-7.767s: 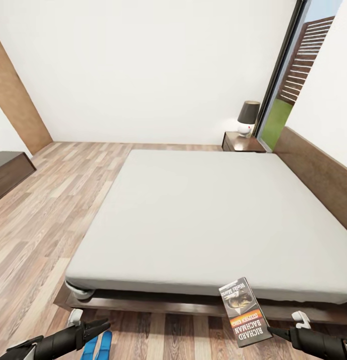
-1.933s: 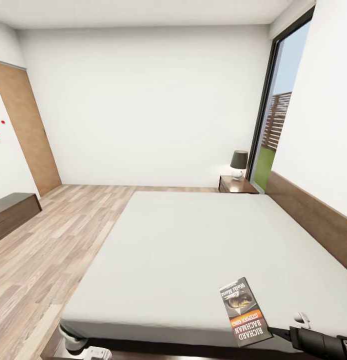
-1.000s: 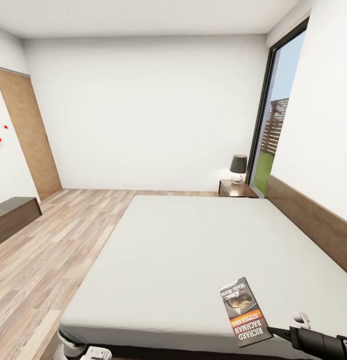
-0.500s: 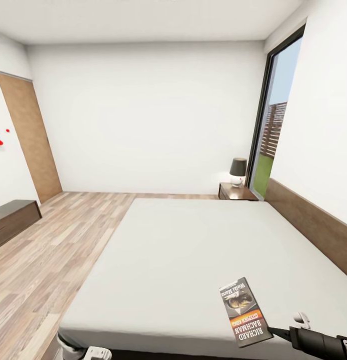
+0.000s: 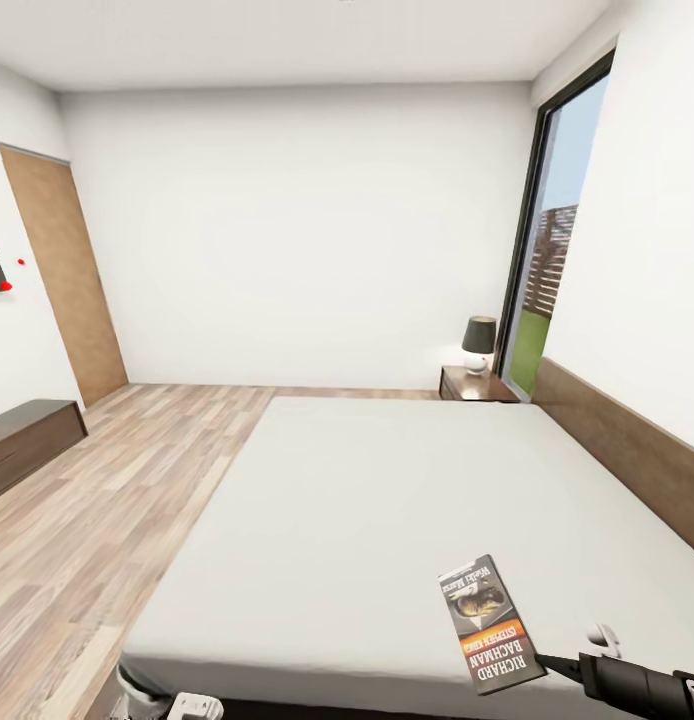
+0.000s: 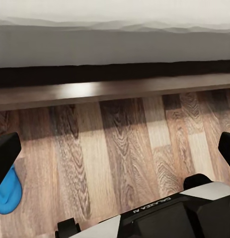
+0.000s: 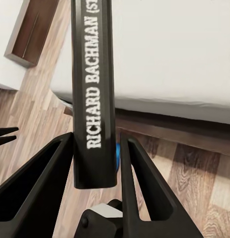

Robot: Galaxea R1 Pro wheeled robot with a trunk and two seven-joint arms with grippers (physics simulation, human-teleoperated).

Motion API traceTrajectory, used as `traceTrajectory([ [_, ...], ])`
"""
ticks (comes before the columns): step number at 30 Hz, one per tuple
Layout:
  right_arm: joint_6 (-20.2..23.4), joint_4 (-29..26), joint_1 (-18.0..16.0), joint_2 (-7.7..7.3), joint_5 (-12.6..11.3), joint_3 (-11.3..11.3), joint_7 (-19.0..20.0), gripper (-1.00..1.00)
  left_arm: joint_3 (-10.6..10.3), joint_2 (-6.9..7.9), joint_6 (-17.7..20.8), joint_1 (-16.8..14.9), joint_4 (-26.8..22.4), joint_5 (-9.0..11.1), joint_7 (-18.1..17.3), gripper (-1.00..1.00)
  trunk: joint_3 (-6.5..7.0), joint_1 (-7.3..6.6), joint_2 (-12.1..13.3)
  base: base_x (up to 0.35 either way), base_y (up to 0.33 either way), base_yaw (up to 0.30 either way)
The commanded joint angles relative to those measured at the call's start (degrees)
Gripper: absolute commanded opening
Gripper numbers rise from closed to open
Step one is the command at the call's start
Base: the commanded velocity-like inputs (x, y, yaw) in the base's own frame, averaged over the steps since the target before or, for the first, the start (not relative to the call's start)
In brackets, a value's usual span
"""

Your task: In the bedroom, move the book from the bed onto either nightstand, and place the two sandals side by side next to the bed.

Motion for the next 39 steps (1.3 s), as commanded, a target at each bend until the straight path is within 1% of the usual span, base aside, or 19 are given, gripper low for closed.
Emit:
traceTrajectory([
  [1,0.56,-0.04,-0.04,-0.05,-0.61,0.40,0.10,-1.00,0.35,0.00,-0.27,-0.05,-0.01,-0.61,-0.11,1.00,-0.12,0.02,-0.10,0.000,0.000,0.196],
  [39,0.59,-0.04,-0.04,-0.05,-0.61,0.40,0.15,-1.00,0.34,0.00,-0.27,-0.05,0.00,-0.61,-0.10,1.00,-0.12,0.02,-0.10,0.000,0.000,0.287],
])
